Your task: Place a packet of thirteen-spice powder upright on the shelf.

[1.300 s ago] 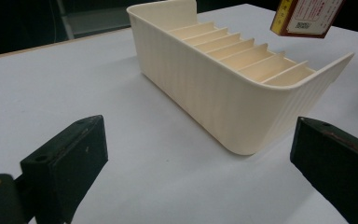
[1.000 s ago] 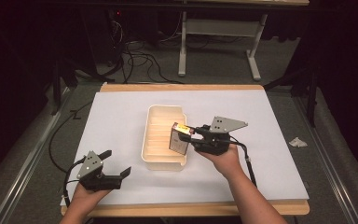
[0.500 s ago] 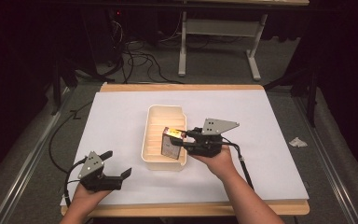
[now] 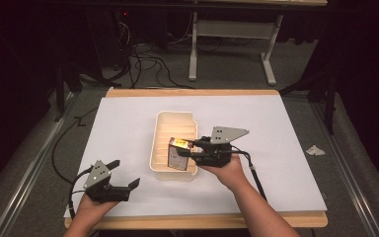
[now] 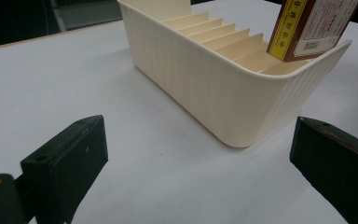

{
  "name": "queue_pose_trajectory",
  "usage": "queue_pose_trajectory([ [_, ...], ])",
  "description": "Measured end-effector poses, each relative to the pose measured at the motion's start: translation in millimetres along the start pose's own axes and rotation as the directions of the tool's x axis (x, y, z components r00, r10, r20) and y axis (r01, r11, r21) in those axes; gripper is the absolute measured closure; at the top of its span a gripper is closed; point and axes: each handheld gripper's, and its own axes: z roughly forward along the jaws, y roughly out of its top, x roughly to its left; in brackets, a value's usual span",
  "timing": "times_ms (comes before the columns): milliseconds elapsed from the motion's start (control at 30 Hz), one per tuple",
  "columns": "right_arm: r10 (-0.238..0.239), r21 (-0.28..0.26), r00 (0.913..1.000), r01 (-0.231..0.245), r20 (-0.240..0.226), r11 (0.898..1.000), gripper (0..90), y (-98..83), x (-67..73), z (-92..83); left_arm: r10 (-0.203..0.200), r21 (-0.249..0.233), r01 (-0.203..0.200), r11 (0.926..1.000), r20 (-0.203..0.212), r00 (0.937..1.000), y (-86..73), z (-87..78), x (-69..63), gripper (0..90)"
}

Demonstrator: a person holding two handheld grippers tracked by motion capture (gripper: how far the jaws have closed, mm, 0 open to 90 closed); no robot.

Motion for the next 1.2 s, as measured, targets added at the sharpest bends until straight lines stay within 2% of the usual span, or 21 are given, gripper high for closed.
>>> queue_pose_trajectory([
  [233, -0.002, 0.002, 0.9997, 0.002, -0.026, 1.0, 68.6, -1.8, -1.6, 1.6, -0.001, 0.006, 0.001, 1.0, 0.0, 1.0, -1.0, 0.5, -0.4, 4.7],
  [767, -0.013, 0.027, 0.9992, 0.014, -0.038, 1.0, 68.5, -8.7, -1.5, 7.9, 0.013, 0.03, -0.013, 0.9995, 0.0, 0.9999, -3.9, 1.4, -1.0, 4.8],
  [1200, -0.029, 0.068, 0.9988, 0.031, -0.04, 0.997, 68.5, -18.5, -0.7, 18.6, 0.015, 0.005, -0.015, 0.9999, -0.007, 0.9999, -1.1, 0.1, 0.1, 4.8],
])
